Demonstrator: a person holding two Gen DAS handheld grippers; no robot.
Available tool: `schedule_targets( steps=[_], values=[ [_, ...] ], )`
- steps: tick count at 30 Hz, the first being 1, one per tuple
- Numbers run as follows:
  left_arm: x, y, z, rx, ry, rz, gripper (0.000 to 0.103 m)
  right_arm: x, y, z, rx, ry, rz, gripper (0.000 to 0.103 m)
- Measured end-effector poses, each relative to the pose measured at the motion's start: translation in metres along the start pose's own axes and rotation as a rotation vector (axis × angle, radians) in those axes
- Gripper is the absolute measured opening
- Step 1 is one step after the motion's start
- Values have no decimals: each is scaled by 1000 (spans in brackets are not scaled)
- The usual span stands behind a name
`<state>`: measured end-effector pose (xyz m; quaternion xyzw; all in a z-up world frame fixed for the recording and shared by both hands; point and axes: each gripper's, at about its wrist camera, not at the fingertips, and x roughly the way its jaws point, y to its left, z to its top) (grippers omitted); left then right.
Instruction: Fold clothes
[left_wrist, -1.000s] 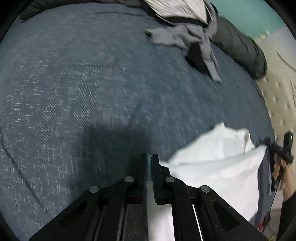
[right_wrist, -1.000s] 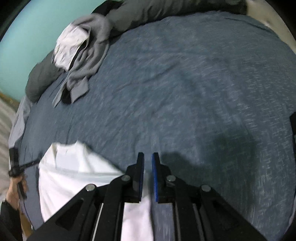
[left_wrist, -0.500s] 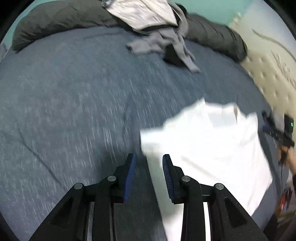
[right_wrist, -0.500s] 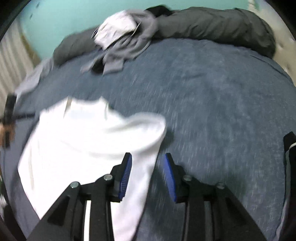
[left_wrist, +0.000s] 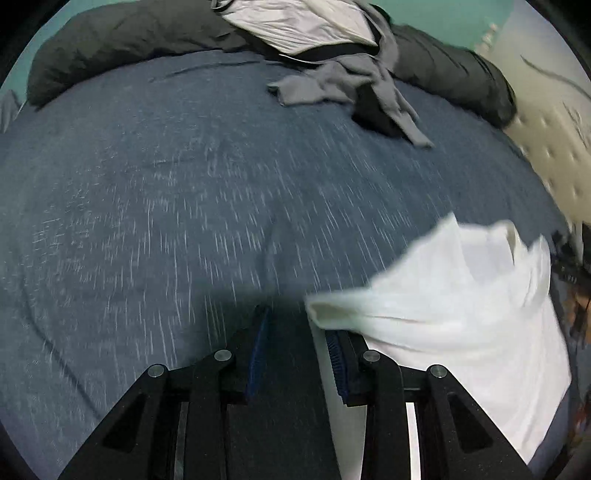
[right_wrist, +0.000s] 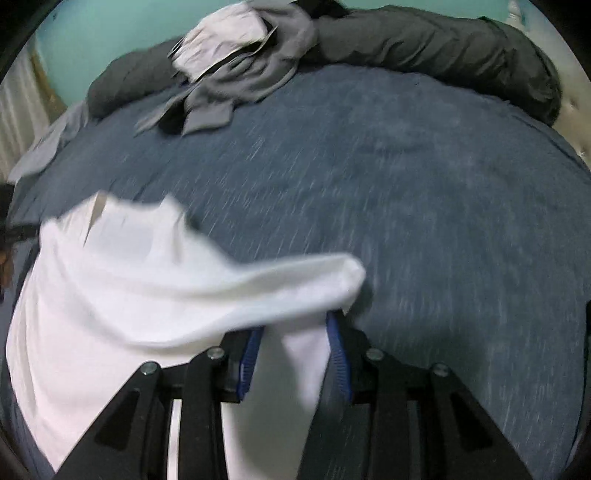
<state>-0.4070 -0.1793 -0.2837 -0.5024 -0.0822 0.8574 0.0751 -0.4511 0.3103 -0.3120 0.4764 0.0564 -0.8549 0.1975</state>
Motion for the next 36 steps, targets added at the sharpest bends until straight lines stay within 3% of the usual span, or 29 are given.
schedule_targets(
  steps=[4,6,9,11,15,17,18,19,20,22,23,30,36],
  values=[
    [2,15,17,-125,-45,-16,33,7,-15,19,78,-1,-71,35],
    [0,16,16,-123,-55,-28,34,2,-24,20,126,-29,-53,35],
    [1,12,11,-100,-50,-66,55,-3,-32,13,171,-38,-3,40],
    [4,4,8,-89,-62,-75,55,1,-32,10,185,-21,10,48],
    [7,6,4,-100,-64,-87,54,2,-30,3,205,-28,34,48],
    [8,4,6,-87,-63,-77,50,3,-28,3,207,-39,41,48],
    [7,3,6,-80,-59,-77,33,9,-24,6,196,-34,38,48],
    [6,2,5,-68,-56,-71,7,10,-21,7,176,-30,35,45],
    [6,0,4,-60,-57,-72,0,12,-18,7,156,-27,33,28],
    [6,-3,4,-44,-58,-73,0,11,-13,8,133,-37,40,8],
    [6,-4,4,-35,-59,-74,0,10,-11,9,129,-45,38,3],
    [-30,22,6,-98,-143,-49,0,-20,-24,16,152,-154,8,2],
    [-29,13,7,-99,-126,-104,0,-14,-18,16,146,-116,17,2]
  ],
)
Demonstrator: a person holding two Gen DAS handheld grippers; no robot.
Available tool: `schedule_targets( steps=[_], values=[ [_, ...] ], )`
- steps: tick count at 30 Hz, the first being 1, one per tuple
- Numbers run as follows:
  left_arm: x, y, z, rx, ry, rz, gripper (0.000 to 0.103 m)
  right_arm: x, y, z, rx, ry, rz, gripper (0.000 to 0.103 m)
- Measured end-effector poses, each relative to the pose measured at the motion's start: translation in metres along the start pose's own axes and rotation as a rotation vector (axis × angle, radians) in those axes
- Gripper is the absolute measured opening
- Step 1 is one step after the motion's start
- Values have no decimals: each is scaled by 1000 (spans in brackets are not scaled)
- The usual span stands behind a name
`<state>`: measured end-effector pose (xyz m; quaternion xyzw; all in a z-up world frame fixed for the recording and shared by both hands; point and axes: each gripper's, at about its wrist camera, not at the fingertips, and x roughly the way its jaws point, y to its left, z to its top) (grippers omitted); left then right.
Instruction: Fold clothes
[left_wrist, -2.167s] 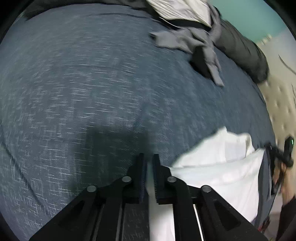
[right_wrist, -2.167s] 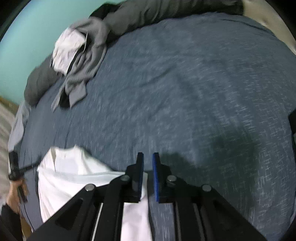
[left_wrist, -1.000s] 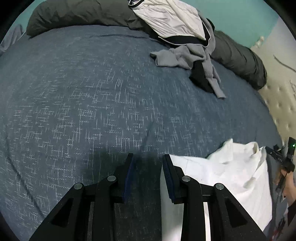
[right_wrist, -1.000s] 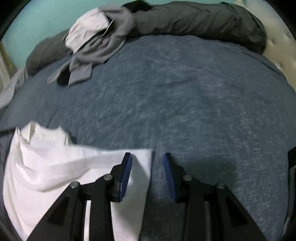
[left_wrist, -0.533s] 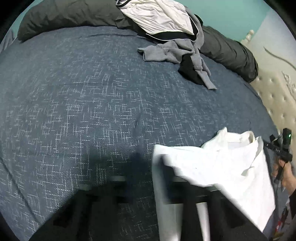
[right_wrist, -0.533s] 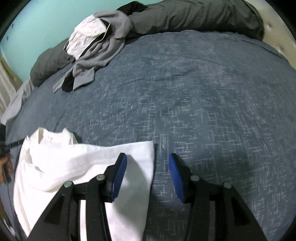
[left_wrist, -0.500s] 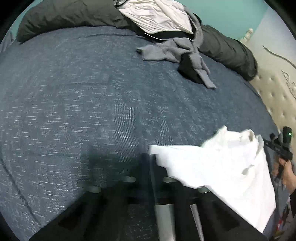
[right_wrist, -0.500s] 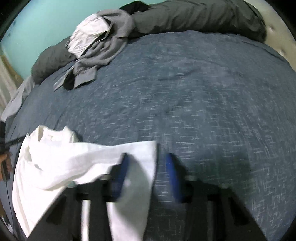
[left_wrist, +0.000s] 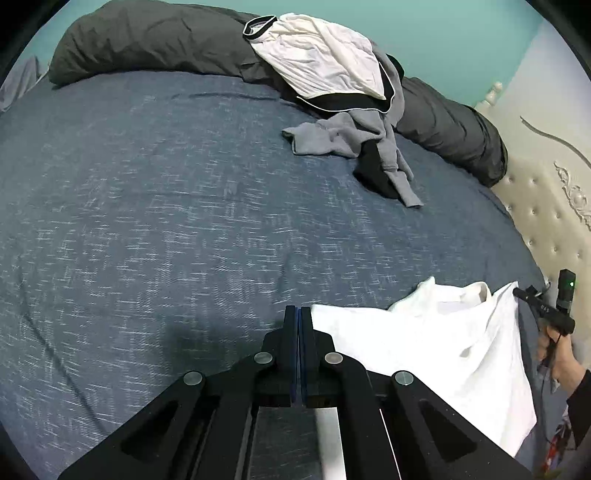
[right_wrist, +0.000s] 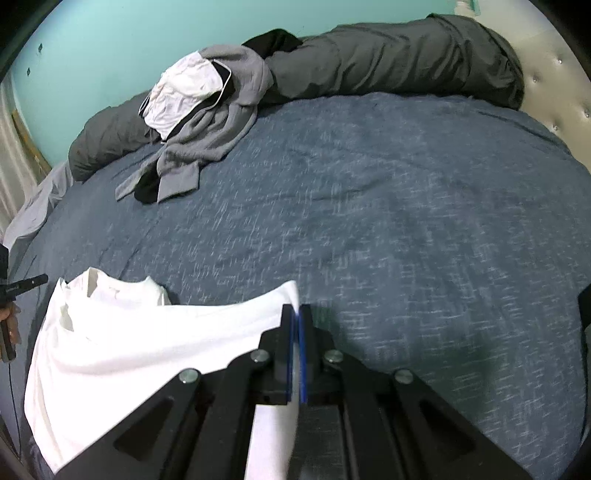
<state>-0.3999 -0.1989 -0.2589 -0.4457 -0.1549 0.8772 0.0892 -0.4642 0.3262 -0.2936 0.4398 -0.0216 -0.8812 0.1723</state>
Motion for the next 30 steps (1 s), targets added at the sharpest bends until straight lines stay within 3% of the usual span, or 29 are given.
schedule_targets(
  steps=[2,4,6,10,11,12,13,21,24,30],
  values=[
    [5,-8,0,6,14,-9,4,5,2,-1,8,12,-2,2],
    [14,-15,0,24,38,4,32,6,0,-4,11,20,-7,2],
    [23,-21,-1,42,62,17,41,6,-2,-6,16,23,-5,2],
    [34,-27,-5,59,74,23,38,8,-4,-10,19,32,-4,2],
    [36,-28,-6,64,73,26,31,8,-4,-10,18,32,-4,2],
    [36,-29,-7,73,72,32,13,8,-5,-11,18,33,-4,2],
    [36,-31,-7,81,70,38,3,8,-5,-11,18,33,-3,2],
    [8,-23,2,88,-10,68,2,2,-7,-8,18,15,-3,2],
    [0,-8,6,12,-35,47,2,-4,-8,-3,22,-3,-14,2],
    [13,10,5,-50,-2,87,2,2,-15,4,62,-15,-59,2]
  ],
)
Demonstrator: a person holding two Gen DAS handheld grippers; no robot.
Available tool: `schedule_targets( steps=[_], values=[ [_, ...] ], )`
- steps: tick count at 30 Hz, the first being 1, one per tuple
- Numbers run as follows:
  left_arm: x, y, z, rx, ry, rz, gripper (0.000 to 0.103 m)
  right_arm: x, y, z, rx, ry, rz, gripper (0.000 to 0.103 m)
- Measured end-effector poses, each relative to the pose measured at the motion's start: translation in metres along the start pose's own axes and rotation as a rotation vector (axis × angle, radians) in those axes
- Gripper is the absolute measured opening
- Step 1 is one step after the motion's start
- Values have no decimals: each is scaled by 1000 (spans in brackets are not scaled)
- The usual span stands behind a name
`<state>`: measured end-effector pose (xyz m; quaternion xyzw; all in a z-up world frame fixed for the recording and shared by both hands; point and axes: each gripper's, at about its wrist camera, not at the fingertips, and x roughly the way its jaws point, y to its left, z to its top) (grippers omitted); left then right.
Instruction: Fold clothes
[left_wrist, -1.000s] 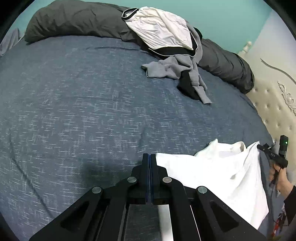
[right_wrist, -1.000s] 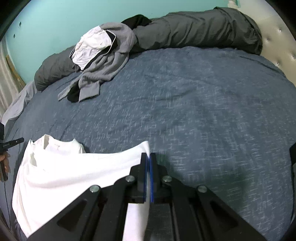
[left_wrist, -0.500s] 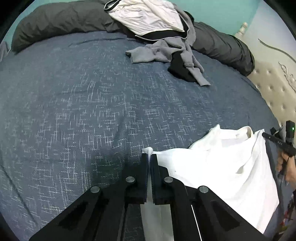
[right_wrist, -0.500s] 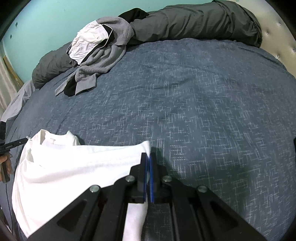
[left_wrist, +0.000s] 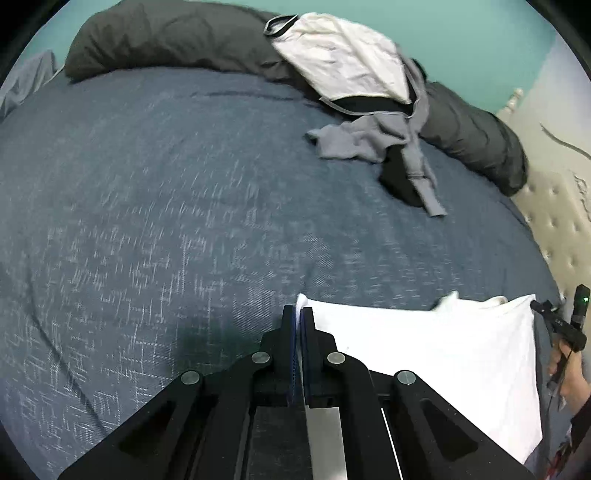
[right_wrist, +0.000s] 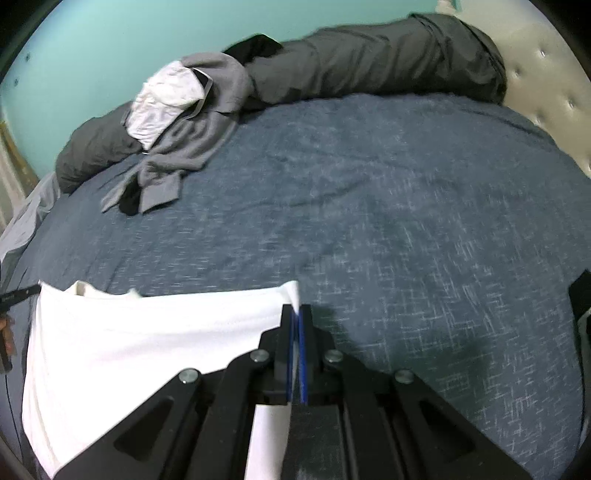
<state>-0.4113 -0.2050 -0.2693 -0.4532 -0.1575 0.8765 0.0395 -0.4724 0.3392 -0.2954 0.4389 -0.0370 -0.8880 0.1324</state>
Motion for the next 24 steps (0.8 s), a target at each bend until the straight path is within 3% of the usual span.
schedule_targets(
  steps=[9,13,15,18,20,24],
  values=[
    [19,4,-6,-9,33,1,3,27,-14,-9,81,51,-25,2],
    [21,3,-7,-19,41,2,6,28,-16,-9,109,56,4,2],
    [17,3,-9,-34,48,-10,13,24,-16,-9,116,53,6,4],
    [4,3,-16,-35,56,-20,39,16,-12,-8,93,75,-33,14],
    [-10,5,-30,-43,79,-43,40,1,-13,-11,91,72,-24,26],
    [-46,-1,-77,4,137,-99,40,-42,-10,-38,106,112,90,30]
  ],
)
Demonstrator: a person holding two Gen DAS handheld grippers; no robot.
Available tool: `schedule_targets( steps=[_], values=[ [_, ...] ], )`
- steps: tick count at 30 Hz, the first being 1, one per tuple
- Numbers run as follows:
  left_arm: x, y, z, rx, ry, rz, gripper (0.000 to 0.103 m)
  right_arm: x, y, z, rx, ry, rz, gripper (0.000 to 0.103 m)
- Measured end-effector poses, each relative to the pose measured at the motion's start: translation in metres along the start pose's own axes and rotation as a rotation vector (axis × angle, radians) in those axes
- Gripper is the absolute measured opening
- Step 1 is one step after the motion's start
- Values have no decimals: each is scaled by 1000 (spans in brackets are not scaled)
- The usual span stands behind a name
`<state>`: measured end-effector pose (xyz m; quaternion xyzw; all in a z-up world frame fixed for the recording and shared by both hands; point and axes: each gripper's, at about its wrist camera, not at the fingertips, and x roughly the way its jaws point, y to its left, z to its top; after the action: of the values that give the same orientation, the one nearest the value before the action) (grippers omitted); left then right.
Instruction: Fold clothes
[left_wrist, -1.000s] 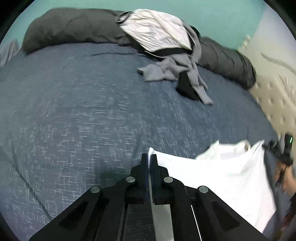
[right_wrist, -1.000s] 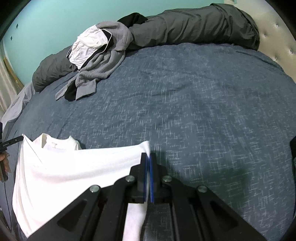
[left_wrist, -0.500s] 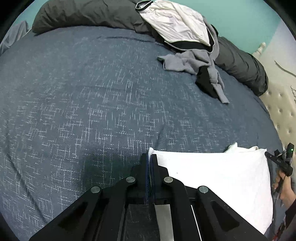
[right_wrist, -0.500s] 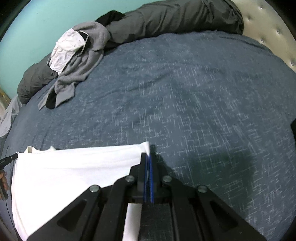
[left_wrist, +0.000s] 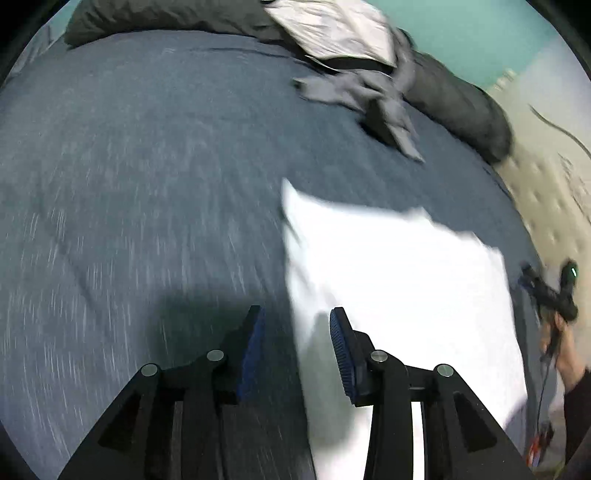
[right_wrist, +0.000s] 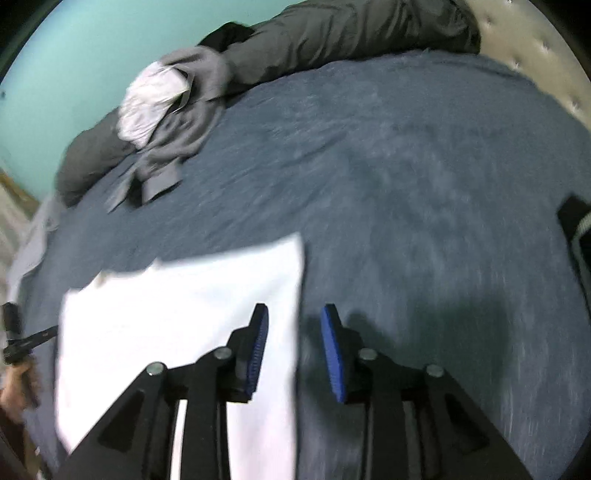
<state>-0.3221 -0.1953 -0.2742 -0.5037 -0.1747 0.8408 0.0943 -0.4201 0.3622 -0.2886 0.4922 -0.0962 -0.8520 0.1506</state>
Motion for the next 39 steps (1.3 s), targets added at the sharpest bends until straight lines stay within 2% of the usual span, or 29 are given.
schedule_targets(
  steps=[4,10,15,21,22,23,24,26,28,30,35,39],
  values=[
    [-28,-9,-53,36,51,-41,40,-39,10,-56,-76,77,76,32],
    [-54,-16,-121,45,117,-53,43,-75,5,-134,-84,188,114,37],
    [-56,-21,-153,62,144,-45,44,-87,7,-173,-87,240,115,37],
    [-54,-28,-175,94,170,-24,44,-82,21,-190,-157,264,79,36],
    [-53,-29,-177,102,171,-17,44,-80,23,-192,-168,263,71,31],
    [-51,-29,-178,109,172,-10,44,-79,25,-193,-177,263,63,18],
    [-52,-29,-179,108,166,-6,44,-77,26,-194,-185,263,55,14],
    [-52,-26,-177,95,150,-13,39,-80,26,-195,-182,245,51,7],
    [-52,-25,-174,100,140,-13,16,-82,26,-195,-180,228,48,4],
    [-51,-26,-173,114,142,-15,8,-82,26,-195,-186,230,45,4],
    [-59,-32,-173,175,129,21,5,-95,24,-193,-217,200,7,2],
    [-71,-26,-172,163,98,27,5,-111,10,-186,-201,151,33,2]
  ],
)
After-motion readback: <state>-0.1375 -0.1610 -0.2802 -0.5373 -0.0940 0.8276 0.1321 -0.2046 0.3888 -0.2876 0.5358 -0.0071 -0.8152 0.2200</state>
